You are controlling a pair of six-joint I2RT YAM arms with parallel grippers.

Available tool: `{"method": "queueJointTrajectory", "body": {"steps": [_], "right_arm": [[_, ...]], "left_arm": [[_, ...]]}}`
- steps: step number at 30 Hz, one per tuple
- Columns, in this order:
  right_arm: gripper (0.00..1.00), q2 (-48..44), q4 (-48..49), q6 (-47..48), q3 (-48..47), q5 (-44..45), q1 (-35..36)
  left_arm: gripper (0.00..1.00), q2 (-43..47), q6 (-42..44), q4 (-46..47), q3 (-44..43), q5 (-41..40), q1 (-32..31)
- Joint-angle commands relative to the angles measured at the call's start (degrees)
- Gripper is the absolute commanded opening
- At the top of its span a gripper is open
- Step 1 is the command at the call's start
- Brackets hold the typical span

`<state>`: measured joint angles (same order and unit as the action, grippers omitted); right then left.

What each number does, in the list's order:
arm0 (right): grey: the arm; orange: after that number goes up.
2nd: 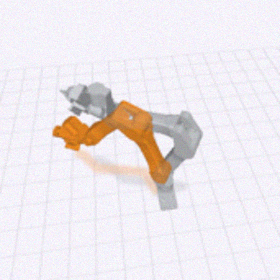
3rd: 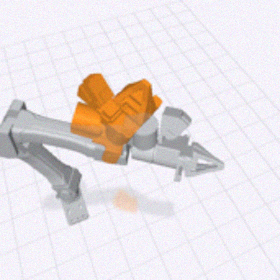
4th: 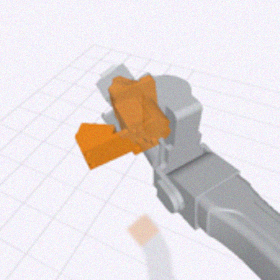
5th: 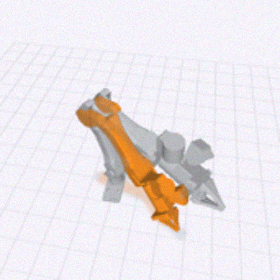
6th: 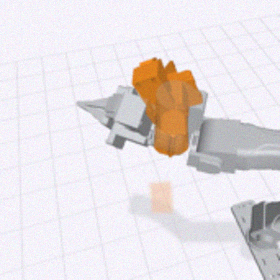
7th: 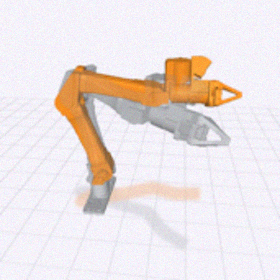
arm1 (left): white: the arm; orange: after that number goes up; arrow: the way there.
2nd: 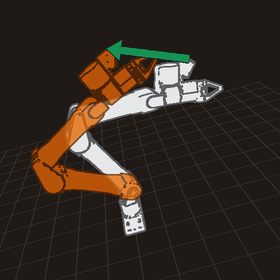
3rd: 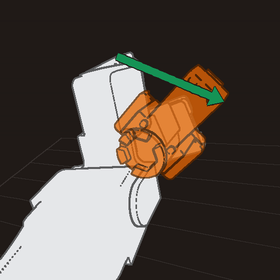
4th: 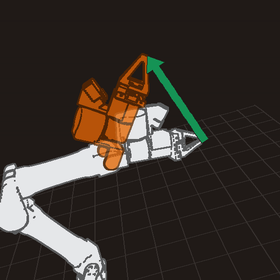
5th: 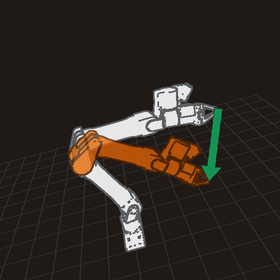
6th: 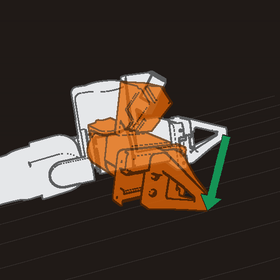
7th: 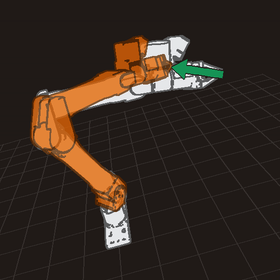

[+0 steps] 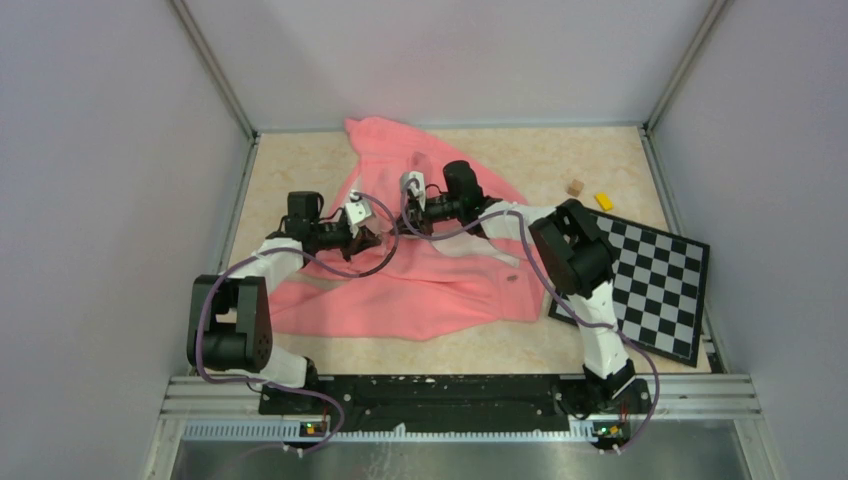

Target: Zip up the jacket

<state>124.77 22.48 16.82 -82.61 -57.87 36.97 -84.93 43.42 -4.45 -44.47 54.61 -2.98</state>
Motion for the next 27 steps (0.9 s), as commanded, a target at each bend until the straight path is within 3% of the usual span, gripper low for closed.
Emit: {"method": "queueJointTrajectory", "body": {"steps": [1, 27], "right_arm": [[0.0, -4.3, 1.6, 4.7, 1.5, -2.5, 1.0], [0.0, -6.1, -0.7, 9.9, 3.4, 2.1, 2.2]], "left_arm": [[0.0, -0.2, 0.8, -0.1, -1.6, 1.4, -0.2], [0.0, -0.6, -0.4, 0.0, -1.3, 2.1, -1.1]]}}
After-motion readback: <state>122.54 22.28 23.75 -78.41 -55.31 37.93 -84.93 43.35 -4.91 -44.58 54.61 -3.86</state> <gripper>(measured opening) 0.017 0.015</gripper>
